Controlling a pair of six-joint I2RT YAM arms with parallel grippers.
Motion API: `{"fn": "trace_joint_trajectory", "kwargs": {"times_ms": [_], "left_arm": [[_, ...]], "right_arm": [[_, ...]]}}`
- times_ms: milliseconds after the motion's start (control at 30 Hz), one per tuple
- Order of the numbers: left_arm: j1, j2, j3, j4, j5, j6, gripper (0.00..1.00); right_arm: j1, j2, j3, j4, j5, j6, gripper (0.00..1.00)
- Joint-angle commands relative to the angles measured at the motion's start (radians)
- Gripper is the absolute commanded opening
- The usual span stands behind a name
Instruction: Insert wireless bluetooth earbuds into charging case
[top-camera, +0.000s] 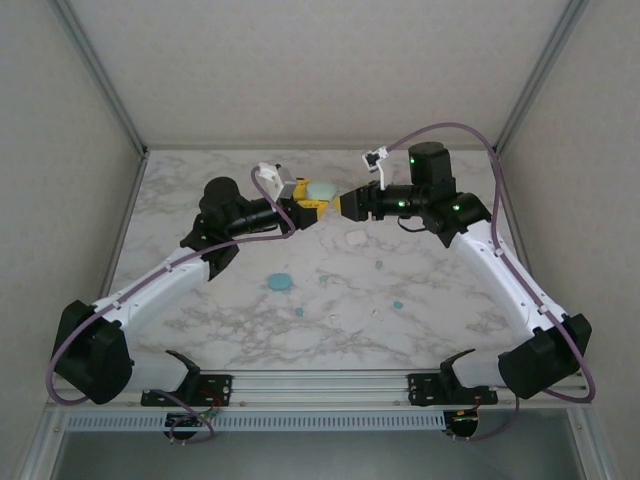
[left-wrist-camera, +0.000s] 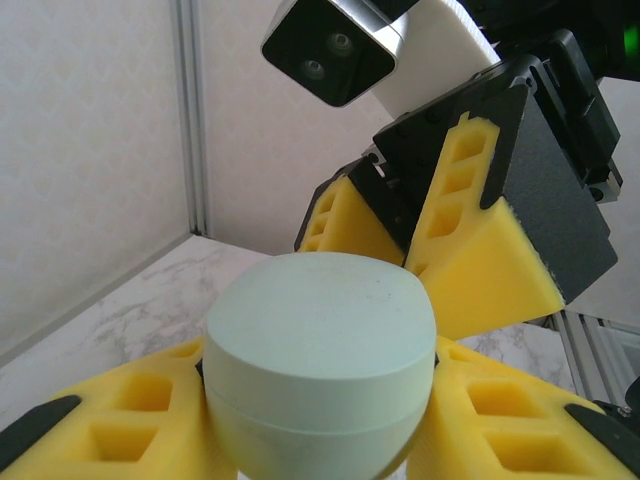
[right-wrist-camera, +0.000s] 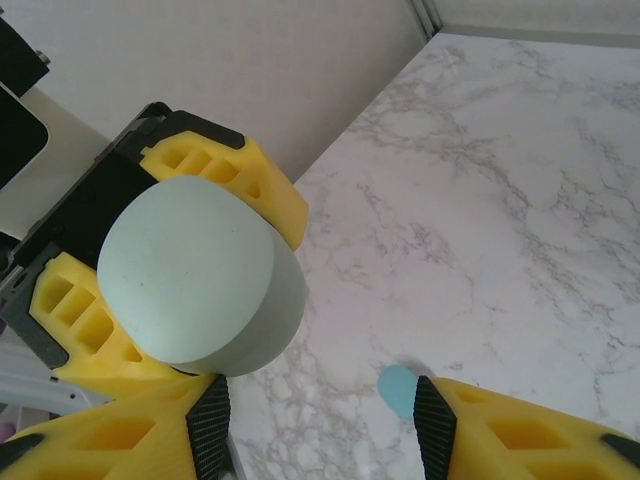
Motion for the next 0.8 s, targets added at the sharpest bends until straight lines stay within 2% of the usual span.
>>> {"fn": "trace_joint_trajectory", "kwargs": {"times_ms": [0, 367, 767], "left_arm": [[-0.013, -0.016, 0.018, 0.014, 0.034, 0.003, 0.32], [-0.016, -0.013, 0.022, -0.023, 0.049, 0.028, 0.32], [-0.016, -0.014, 0.026, -0.03, 0.042, 0.037, 0.31]], "right_arm": [[0.008, 0.014, 0.033, 0.051, -0.01, 0.03, 0.55], [0.007, 0.005, 0.026, 0.081, 0.01, 0.073, 0.55], [0.007, 0.005, 0.026, 0.093, -0.064, 0.082, 0.58]]}}
